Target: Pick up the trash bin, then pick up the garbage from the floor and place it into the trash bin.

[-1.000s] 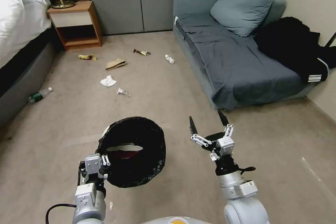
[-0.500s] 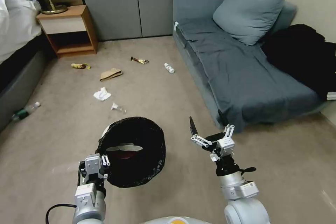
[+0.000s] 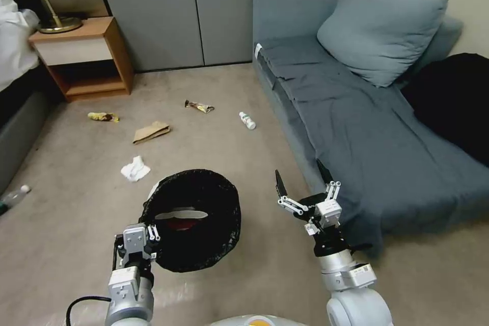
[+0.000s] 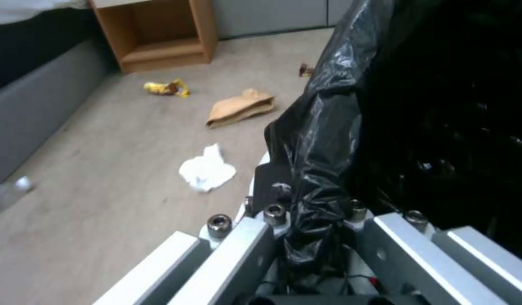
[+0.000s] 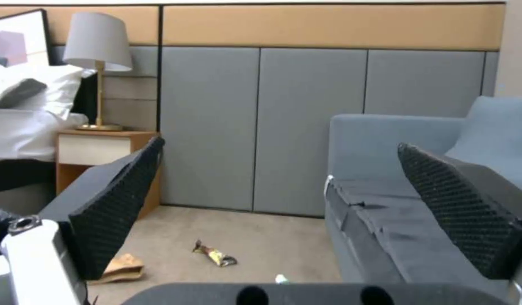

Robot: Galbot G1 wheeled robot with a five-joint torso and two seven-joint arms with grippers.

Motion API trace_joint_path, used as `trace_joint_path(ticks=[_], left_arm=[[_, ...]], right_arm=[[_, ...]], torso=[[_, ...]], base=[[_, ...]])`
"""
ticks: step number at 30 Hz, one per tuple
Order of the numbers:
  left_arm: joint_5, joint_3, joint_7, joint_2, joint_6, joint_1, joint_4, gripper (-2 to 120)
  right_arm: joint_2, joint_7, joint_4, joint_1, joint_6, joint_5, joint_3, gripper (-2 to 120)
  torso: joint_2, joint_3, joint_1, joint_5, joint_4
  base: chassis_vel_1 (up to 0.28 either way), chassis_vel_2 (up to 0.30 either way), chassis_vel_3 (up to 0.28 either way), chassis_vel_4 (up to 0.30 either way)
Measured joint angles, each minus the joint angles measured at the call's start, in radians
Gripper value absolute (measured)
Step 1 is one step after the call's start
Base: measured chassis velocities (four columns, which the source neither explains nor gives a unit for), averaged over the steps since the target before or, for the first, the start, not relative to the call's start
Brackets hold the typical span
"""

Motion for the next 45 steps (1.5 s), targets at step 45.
trace_joint_path(ticks=[45], left_arm=[[0.001,0.000,-0.001,-0.002,0.000,-0.003,0.000,1]], right_arm=[[0.004,-0.045,0.007,-0.007,0.035,0.005,0.001,100]], torso=[[0.000,0.000,0.000,0.0000,0.0001]], base=[[-0.268,0.274,0.258,-0.274]])
